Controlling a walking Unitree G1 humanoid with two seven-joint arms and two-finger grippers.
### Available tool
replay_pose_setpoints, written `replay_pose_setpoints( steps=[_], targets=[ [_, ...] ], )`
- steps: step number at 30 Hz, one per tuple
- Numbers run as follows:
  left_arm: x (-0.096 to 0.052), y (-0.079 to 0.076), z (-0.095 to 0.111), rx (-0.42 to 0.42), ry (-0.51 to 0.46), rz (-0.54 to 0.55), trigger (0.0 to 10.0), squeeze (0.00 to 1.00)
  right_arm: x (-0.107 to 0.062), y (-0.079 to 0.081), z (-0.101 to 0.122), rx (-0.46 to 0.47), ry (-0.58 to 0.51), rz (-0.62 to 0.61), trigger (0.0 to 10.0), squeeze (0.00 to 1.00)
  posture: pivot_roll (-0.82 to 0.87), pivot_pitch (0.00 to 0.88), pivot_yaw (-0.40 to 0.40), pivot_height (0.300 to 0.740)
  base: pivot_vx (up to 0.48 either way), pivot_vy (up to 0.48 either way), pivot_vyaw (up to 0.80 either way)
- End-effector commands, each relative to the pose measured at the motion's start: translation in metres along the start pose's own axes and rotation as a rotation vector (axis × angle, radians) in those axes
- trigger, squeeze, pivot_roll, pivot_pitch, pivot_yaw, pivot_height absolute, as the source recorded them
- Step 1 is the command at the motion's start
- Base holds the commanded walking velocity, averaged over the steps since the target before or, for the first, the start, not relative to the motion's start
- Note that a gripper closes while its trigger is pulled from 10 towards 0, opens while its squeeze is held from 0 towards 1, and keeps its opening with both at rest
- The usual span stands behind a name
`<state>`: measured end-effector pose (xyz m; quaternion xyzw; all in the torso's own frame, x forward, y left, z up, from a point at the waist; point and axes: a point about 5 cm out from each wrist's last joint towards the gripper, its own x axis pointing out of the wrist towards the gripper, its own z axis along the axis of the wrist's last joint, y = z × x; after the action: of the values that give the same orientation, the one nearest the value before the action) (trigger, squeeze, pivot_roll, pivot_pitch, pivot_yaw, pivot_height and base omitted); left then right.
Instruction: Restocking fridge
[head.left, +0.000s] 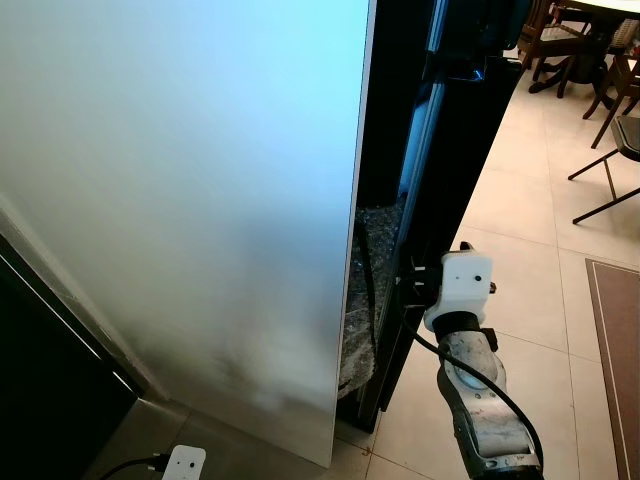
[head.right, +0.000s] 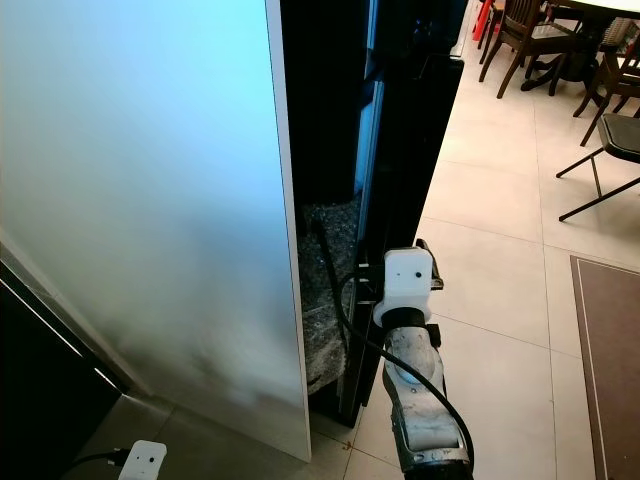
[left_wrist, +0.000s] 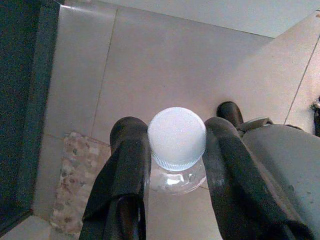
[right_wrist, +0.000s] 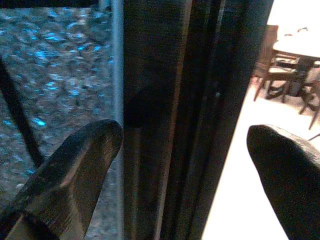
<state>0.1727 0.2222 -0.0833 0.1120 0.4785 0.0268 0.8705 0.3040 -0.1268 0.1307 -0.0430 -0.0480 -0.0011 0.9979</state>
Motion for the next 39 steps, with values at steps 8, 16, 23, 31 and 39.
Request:
replay_pose_setpoints(
  steps=[8, 16, 23, 31, 39],
  targets=[
    [-0.001, 0.001, -0.006, 0.002, 0.013, 0.007, 10.0, 0.00, 0.004, 0.002, 0.000, 0.001, -0.017, -0.004, 10.0, 0.00, 0.03, 0.001, -0.005, 0.740, 0.000, 0.000, 0.00],
    [-0.001, 0.001, -0.005, 0.001, 0.007, 0.007, 10.0, 0.00, 0.006, -0.005, 0.001, -0.001, -0.027, -0.046, 10.0, 0.00, 0.03, 0.003, -0.008, 0.740, 0.000, 0.000, 0.00],
    [0.000, -0.004, -0.001, 0.001, -0.004, -0.001, 10.0, 0.00, 0.010, -0.006, -0.001, 0.011, -0.015, -0.040, 10.0, 0.00, 0.03, 0.003, -0.009, 0.740, 0.000, 0.000, 0.00],
    [0.001, -0.006, 0.004, -0.001, -0.015, -0.003, 10.0, 0.00, 0.011, -0.006, 0.000, 0.012, -0.021, -0.041, 10.0, 0.00, 0.03, 0.004, -0.010, 0.740, 0.000, 0.000, 0.00],
    [0.000, -0.007, 0.004, -0.003, -0.016, -0.004, 10.0, 0.00, 0.013, -0.009, 0.000, 0.011, -0.020, -0.053, 10.0, 0.00, 0.03, 0.004, -0.012, 0.740, 0.000, 0.000, 0.00]
  ],
)
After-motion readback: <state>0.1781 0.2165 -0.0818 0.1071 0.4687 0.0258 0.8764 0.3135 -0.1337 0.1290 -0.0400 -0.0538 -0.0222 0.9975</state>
